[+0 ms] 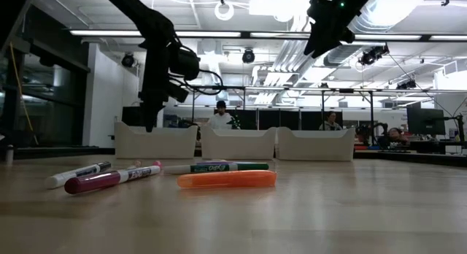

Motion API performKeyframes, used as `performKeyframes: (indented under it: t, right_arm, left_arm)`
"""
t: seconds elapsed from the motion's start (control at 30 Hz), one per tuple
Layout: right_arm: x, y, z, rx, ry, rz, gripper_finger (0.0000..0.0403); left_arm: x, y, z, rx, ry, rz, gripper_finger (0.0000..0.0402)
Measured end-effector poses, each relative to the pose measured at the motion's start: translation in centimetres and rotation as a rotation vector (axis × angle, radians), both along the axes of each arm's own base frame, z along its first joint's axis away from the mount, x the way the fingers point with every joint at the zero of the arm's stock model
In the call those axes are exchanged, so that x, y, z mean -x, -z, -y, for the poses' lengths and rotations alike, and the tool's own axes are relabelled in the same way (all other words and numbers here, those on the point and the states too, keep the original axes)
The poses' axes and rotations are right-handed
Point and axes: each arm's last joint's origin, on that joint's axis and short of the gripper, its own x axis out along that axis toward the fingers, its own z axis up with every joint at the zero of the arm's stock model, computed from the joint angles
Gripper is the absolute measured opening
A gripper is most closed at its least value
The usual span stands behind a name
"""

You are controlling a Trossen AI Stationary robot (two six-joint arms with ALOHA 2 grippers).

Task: Pick & Place Markers
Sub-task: Put the blue marker pen into the left white bin, then put the black marker pen into the left white bin

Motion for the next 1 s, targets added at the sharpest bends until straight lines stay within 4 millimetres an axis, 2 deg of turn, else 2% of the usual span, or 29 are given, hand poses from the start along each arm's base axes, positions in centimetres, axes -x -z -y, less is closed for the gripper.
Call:
performKeyframes:
  t: [0.17, 0.37, 0.5, 0.73, 0.87, 1.0]
  right_arm:
    - [0.0, 0.0, 0.0, -0.008, -0.013, 0.006, 0.0209]
    - [-0.1, 0.0, 0.0, 0.000, -0.028, 0.001, 0.0209]
    - [-0.2, -0.2, 0.0, 0.036, -0.051, -0.003, 0.0209]
    - [-0.2, -0.2, 0.0, 0.043, -0.058, -0.003, 0.0209]
    - [-0.3, -0.2, 0.0, 0.030, -0.053, 0.010, 0.0209]
    - [-0.4, -0.2, -0.1, -0.002, -0.094, 0.037, 0.0209]
  left_arm:
    - [0.0, 0.0, 0.0, 0.003, -0.004, -0.004, 0.0121]
    - [0.4, -0.4, 0.3, 0.006, -0.067, 0.004, 0.0125]
    - [0.7, -2.7, 0.5, -0.047, -0.108, 0.064, 0.0125]
    - [1.8, -8.0, 1.4, -0.155, -0.251, 0.251, 0.0126]
    - [3.0, -9.9, 2.8, -0.127, -0.363, 0.329, 0.0126]
    - [3.4, -11.0, 5.1, -0.125, -0.406, 0.341, 0.0126]
